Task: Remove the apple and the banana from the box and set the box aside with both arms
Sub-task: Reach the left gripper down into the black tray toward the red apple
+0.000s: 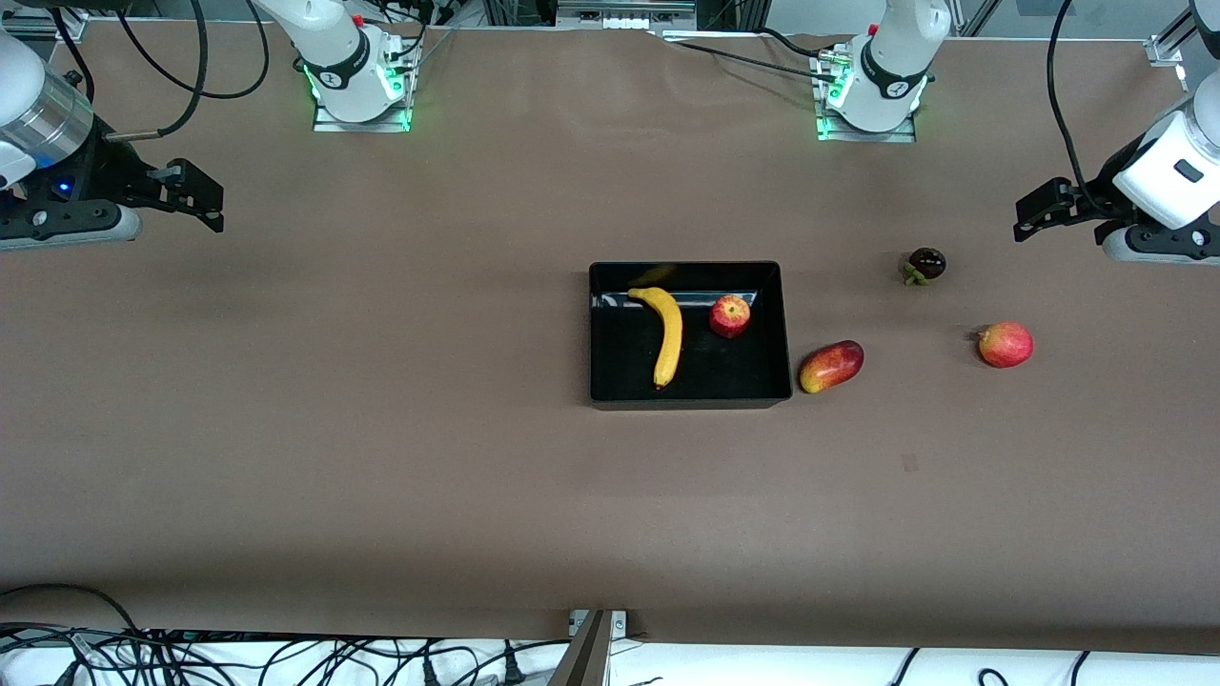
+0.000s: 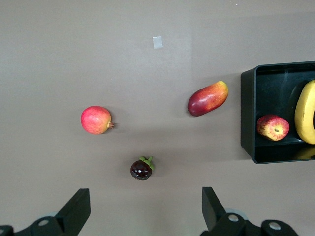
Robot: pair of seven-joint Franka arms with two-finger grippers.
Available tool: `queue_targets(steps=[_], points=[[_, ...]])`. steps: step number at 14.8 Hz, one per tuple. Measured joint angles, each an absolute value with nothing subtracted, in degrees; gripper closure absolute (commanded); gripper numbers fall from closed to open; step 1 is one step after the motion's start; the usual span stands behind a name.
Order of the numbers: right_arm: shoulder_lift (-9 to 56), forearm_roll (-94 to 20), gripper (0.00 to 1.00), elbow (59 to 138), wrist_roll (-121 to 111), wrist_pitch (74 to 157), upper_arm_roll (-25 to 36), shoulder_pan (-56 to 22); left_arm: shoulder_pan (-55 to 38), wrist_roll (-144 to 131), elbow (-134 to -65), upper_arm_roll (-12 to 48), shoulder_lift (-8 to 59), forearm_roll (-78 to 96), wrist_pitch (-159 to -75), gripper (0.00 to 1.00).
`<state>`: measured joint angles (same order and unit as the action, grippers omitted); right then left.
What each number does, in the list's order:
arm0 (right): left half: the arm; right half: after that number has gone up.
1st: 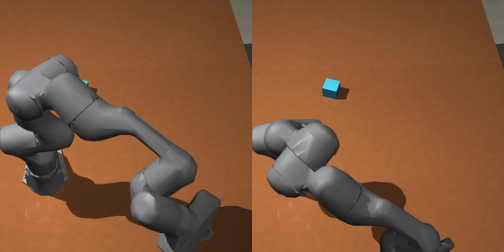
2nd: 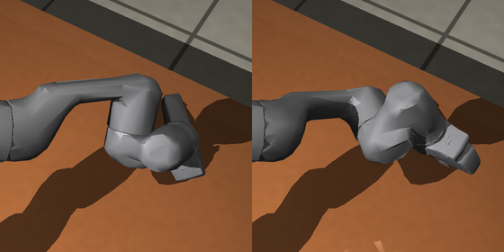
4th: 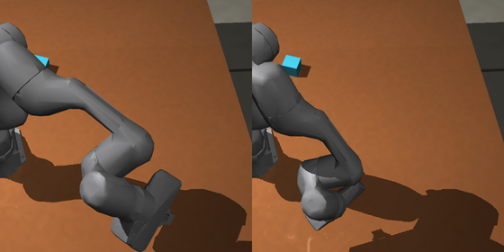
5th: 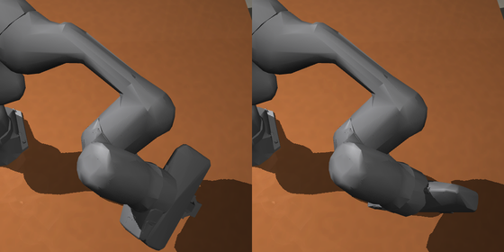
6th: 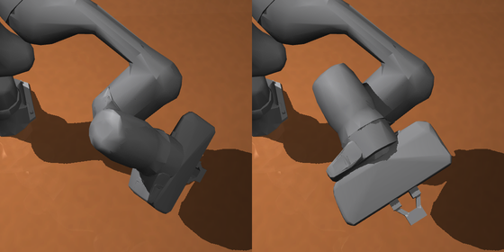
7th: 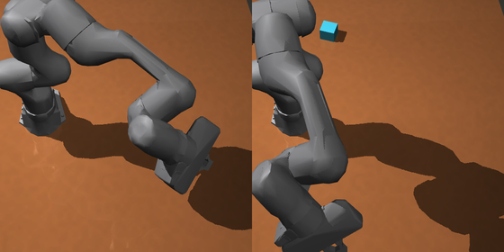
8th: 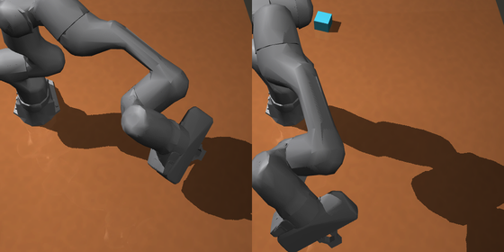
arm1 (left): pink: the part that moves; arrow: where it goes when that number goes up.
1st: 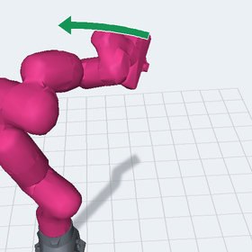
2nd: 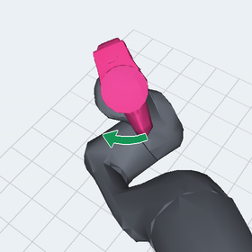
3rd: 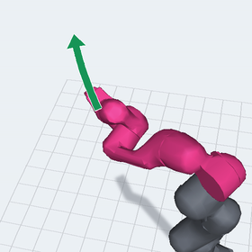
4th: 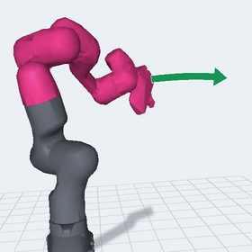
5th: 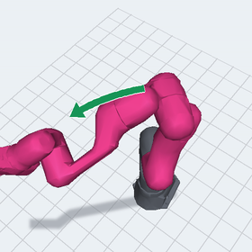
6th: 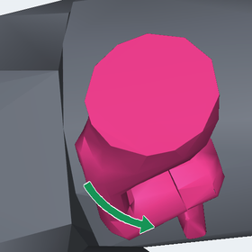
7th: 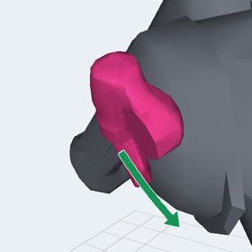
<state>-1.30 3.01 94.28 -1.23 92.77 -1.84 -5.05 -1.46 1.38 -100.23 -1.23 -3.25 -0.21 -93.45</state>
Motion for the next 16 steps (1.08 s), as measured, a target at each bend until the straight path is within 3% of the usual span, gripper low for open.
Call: queue_targets(steps=[9,16], points=[[-1.3,3.02,0.0,94.28,-1.23,93.01,-1.84,-5.05,-1.59,1.35,-102.75,-0.01,-3.04,0.05,-89.52,0.0],[-1.3,3.03,0.0,94.28,-1.23,93.09,-1.86,-5.05,-3.96,-24.93,-103.53,12.33,4.23,0.87,-95.05,0.0]])
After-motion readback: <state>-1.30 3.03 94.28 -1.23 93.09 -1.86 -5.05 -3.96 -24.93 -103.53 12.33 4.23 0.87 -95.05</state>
